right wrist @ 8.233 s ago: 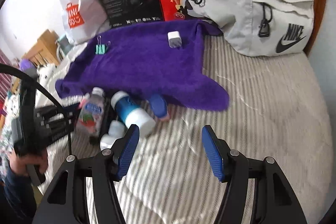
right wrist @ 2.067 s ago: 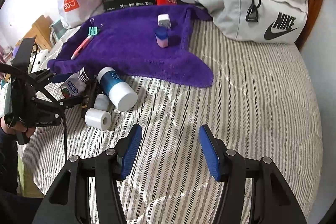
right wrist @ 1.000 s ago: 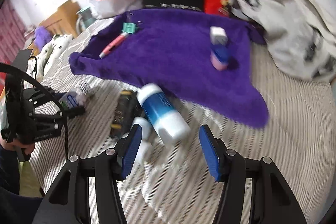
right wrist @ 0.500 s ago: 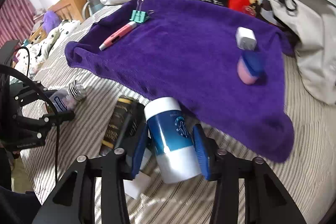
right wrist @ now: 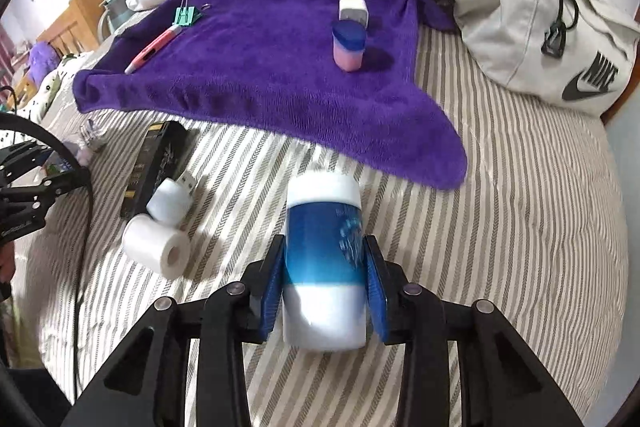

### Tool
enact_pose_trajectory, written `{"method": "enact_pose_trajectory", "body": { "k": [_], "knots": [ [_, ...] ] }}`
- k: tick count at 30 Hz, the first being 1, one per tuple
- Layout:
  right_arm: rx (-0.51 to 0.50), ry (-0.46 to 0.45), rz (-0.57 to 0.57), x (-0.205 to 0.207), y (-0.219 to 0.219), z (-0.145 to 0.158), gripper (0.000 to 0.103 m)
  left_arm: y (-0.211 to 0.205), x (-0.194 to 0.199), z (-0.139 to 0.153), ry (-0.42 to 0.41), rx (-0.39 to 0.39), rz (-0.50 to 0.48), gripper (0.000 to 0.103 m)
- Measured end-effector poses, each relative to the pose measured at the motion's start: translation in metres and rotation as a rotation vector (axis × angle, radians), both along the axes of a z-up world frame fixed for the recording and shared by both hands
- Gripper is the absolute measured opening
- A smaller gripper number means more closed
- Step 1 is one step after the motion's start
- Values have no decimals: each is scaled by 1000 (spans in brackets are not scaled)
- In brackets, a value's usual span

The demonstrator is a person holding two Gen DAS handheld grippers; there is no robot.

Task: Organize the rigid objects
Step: 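Lift the candy jar with left tool while right tool grasps blue-white cylinder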

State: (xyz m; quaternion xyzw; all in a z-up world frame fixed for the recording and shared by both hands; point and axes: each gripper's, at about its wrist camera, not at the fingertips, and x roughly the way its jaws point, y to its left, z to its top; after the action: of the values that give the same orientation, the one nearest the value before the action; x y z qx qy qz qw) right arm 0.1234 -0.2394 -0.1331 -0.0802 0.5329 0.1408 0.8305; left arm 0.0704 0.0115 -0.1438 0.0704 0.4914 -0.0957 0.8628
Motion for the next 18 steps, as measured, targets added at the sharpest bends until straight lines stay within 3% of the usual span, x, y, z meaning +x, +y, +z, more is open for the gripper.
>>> {"method": "enact_pose_trajectory", "body": {
  "k": [8,18],
  "knots": [
    [0,-15,19,-7,-3,1,36,0,-1,0,-2,0,-2,40],
    [65,-35,34,-13,-9,27,36,21,-8,19,-1,-75,40,40]
  ]
}}
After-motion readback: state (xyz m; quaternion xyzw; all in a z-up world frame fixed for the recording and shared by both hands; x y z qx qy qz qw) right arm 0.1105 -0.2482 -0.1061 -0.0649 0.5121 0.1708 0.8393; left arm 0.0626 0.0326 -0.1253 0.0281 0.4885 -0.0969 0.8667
